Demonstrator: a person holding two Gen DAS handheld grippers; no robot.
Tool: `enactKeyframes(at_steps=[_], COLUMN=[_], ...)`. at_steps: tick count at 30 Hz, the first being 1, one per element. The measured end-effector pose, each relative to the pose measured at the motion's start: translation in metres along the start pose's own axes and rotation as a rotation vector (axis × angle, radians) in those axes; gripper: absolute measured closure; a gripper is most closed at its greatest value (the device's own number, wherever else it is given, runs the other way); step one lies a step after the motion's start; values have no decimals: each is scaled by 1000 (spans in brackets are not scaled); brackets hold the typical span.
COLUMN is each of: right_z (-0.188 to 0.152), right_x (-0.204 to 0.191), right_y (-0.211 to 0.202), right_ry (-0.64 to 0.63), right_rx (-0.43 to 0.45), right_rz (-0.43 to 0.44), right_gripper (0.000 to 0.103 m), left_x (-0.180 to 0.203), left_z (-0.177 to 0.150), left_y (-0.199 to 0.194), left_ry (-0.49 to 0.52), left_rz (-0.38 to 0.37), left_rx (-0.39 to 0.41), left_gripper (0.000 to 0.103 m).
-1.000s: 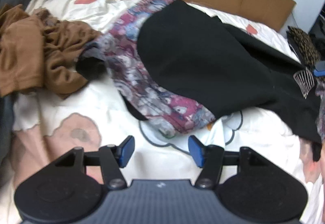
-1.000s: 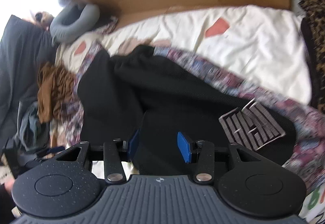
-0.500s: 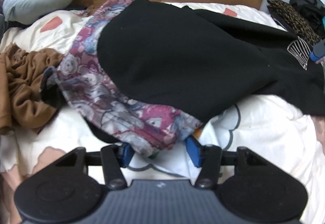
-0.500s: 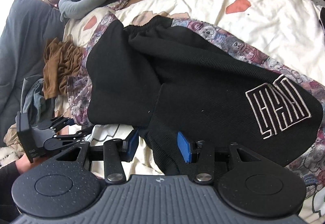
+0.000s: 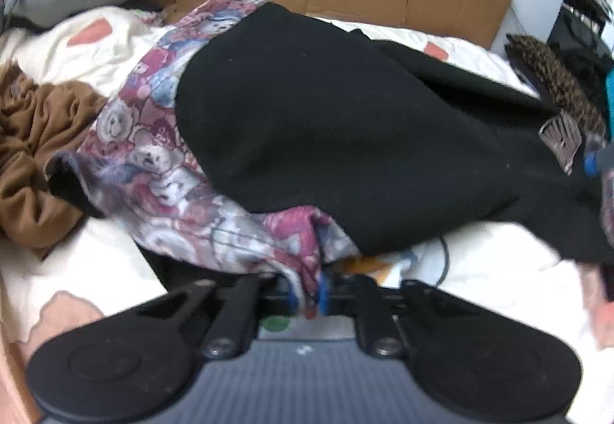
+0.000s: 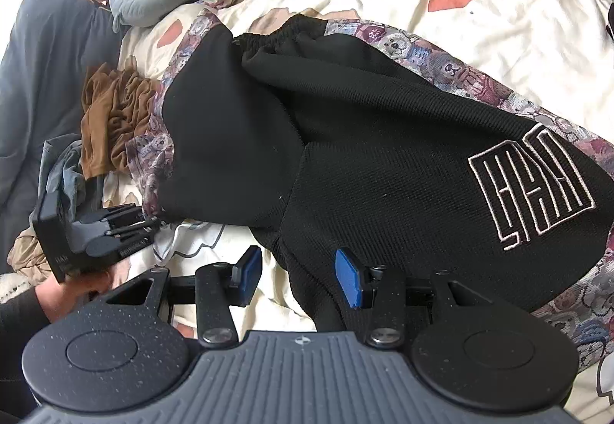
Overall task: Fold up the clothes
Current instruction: 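Grasp the hoodie lining with the left tool while the right tool grasps the hem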
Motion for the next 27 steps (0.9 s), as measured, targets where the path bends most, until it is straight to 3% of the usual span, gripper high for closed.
enactKeyframes(at_steps=[10, 16, 21, 27], right_z=[-1, -2, -6, -16], right_x=[-1, -5, -6, -9], right_y=[4, 6, 11, 19], right_ry=[2, 15, 43, 67], right_rx=[-17, -15, -46, -96], right_rz=[8, 73, 159, 218], right_gripper=[54, 53, 43, 38], left_x=[12, 26, 45, 69], left_z=[14, 4, 1, -1], left_y=[-42, -53, -55, -51], left_ry=[-158, -231, -253, -291], left_rz=[-140, -219, -271, -359], left_rx=[56, 8, -29, -63], left_gripper=[98, 98, 98, 99])
Point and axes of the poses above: each gripper's, at about its wrist camera, not at the fingertips, and y roughly the way its jaws point, x to its right, z to its top, the point moved 3 cm from there along y, roughly the way its jaws point, and after that the axes turned 7 degrees about -x, right-handed, at the moved point
